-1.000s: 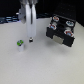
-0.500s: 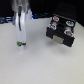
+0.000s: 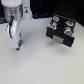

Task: Open the kcup holder, insert the kcup into the holder, and close the kcup holder

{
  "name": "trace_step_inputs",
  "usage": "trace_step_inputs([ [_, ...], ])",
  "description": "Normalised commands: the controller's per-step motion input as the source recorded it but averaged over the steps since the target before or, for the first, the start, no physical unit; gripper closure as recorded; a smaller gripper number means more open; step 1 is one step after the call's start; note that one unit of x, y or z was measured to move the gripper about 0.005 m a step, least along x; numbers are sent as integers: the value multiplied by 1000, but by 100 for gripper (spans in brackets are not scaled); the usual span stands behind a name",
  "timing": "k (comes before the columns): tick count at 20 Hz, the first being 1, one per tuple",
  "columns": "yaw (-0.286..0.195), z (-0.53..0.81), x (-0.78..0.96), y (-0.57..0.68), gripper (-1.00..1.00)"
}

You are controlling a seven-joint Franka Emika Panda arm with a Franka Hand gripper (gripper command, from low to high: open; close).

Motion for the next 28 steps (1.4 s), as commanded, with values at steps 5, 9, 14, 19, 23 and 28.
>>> trace_step_inputs([
  [5,-179,-126,153,31,-100],
  [9,-170,-31,122,0,-100],
  [14,-165,-5,94,23,-100],
  [19,-165,-8,87,16,-100],
  [23,-158,14,81,34,-100],
  [28,-159,19,107,49,100],
])
